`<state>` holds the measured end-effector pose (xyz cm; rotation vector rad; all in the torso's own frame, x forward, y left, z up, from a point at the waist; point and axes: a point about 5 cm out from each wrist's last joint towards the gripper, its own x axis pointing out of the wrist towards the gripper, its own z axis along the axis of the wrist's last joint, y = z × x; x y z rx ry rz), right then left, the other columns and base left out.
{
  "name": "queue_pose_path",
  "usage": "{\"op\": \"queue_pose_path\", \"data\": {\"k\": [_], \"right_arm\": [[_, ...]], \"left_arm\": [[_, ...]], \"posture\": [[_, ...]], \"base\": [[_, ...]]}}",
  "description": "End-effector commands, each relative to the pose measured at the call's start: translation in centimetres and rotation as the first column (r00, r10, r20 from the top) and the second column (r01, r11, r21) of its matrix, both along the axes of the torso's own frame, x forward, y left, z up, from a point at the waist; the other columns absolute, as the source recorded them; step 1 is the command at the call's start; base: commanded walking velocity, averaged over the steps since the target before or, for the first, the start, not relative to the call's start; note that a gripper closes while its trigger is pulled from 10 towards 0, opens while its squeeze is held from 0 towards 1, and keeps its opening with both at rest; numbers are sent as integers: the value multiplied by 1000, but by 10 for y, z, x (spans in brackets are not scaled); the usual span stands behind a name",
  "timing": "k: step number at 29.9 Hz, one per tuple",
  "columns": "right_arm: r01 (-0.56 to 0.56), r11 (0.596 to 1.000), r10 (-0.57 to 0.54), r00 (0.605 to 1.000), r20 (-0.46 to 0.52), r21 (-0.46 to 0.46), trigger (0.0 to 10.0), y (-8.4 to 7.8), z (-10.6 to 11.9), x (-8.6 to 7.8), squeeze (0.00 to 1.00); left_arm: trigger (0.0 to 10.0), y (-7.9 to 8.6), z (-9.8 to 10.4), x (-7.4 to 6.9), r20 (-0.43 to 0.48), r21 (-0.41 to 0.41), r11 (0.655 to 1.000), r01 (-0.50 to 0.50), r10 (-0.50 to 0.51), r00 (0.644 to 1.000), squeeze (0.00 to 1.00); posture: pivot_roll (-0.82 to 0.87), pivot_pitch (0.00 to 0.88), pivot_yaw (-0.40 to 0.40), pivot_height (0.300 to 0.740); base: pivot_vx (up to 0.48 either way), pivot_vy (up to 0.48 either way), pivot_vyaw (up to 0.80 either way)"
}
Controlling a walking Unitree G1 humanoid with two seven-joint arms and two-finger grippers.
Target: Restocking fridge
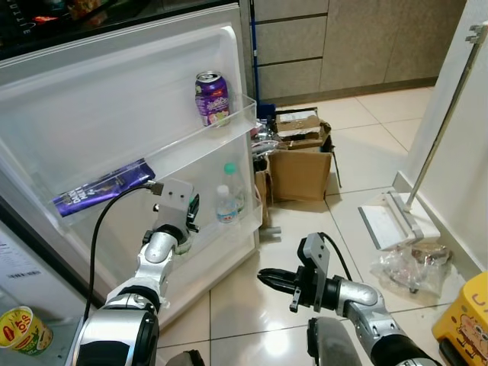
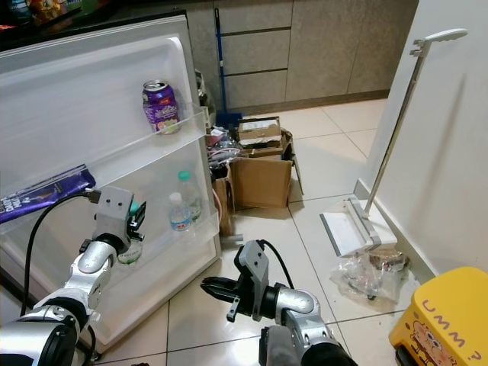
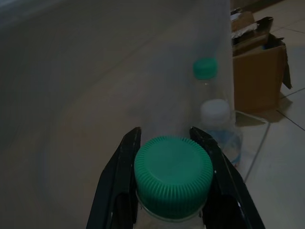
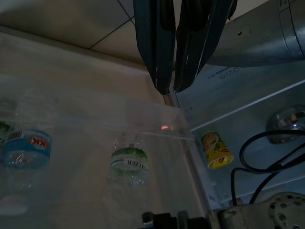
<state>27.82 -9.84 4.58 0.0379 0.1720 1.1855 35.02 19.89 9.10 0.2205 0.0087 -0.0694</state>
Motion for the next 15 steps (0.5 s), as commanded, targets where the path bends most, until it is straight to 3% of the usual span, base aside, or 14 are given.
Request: {"op": "queue_pose_path", "data": {"k": [1,2,3,4,15], "right_arm": [[2,1000,-2,1000,-1,22,10000,1,1,-1,0],[3,1000,-3,1000,1,25,10000,1,2,-2,0],[3,1000,-4,1000,1,27,10000,1,2,-2,0],[4,1000,-4,1000,2,28,10000,1,3,-1,0],[7,999,-7,1000,4,37,10000,1,5,-1,0]], "left_arm": [[10000,6,-10,-4,-59,-63,997,-52,48,997,0],[10000,8,-10,-4,-64,-74,995,-60,55,996,271],[10000,9,-11,-5,-66,-79,995,-63,57,996,271],[10000,9,-10,-4,-65,-86,994,-63,57,996,1000],[10000,17,0,-1,-17,-126,989,-78,77,997,1000]], "posture": [[-208,0,78,500],[-210,0,80,500],[-210,0,80,500],[-210,0,81,500],[-205,0,83,500]], "base": [[0,0,0],[0,0,0],[0,0,0],[0,0,0],[0,0,0]]}}
